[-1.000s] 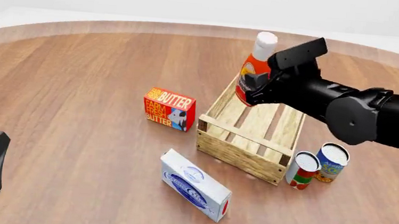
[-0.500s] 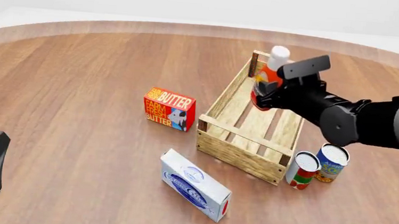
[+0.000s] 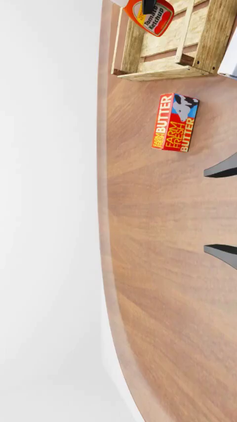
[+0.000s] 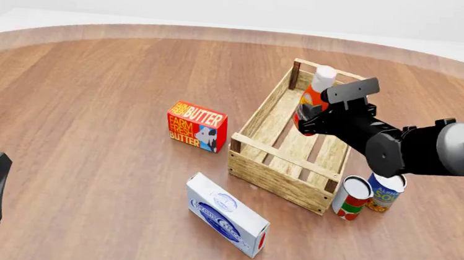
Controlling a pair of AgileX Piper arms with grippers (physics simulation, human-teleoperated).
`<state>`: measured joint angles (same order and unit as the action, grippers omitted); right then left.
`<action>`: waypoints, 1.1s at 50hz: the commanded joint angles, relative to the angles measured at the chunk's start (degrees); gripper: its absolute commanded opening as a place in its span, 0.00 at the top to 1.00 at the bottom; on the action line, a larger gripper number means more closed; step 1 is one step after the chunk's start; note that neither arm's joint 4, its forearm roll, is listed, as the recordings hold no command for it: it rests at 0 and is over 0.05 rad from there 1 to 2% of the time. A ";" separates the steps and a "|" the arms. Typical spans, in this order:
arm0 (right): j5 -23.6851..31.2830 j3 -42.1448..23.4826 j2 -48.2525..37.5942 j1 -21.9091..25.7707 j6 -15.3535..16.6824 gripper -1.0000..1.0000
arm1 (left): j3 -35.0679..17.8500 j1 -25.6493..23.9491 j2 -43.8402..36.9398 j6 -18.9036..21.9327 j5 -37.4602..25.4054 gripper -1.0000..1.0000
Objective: Pick up the ketchup, and put it in the wooden tray.
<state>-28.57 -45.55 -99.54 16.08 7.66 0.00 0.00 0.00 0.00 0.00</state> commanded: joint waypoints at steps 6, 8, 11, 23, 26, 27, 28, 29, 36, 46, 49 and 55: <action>-2.40 -0.86 -3.67 -0.30 -0.39 1.00 | 0.00 0.00 0.00 0.00 0.00 0.00; -2.54 -1.06 -4.22 -0.29 -0.37 1.00 | 0.00 0.00 0.00 0.00 0.00 0.00; -2.97 -1.03 -4.77 -0.40 -0.34 1.00 | 0.00 0.00 0.00 0.00 0.00 0.00; -4.29 -1.22 -7.16 -0.76 -0.26 1.00 | 0.00 0.00 0.00 0.00 0.00 0.00; -4.62 -1.30 -7.91 -0.80 -0.36 1.00 | 0.00 0.00 0.00 0.00 0.00 0.00; -4.62 -1.30 -7.91 -0.80 -0.36 1.00 | 0.00 0.00 0.00 0.00 0.00 0.00; -4.72 -1.35 -8.20 -0.81 -0.23 1.00 | 0.00 0.00 0.00 0.00 0.00 0.00; -4.89 -1.36 -8.53 -0.85 -0.25 1.00 | 0.00 0.00 0.00 0.00 0.00 0.00; -5.29 -1.60 -9.87 -1.08 -0.16 1.00 | 0.00 0.00 0.00 0.00 0.00 0.00; -5.17 -2.05 -11.00 -0.85 -0.07 1.00 | 0.00 0.00 0.00 0.00 0.00 0.00; -5.19 -2.12 -11.38 -0.87 0.08 1.00 | 0.00 0.00 0.00 0.00 0.00 0.00; -5.06 -2.42 -12.14 -0.97 0.08 1.00 | 0.00 0.00 0.00 0.00 0.00 0.00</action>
<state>-33.75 -47.81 -109.66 15.49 8.25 0.00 0.00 0.00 0.00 0.00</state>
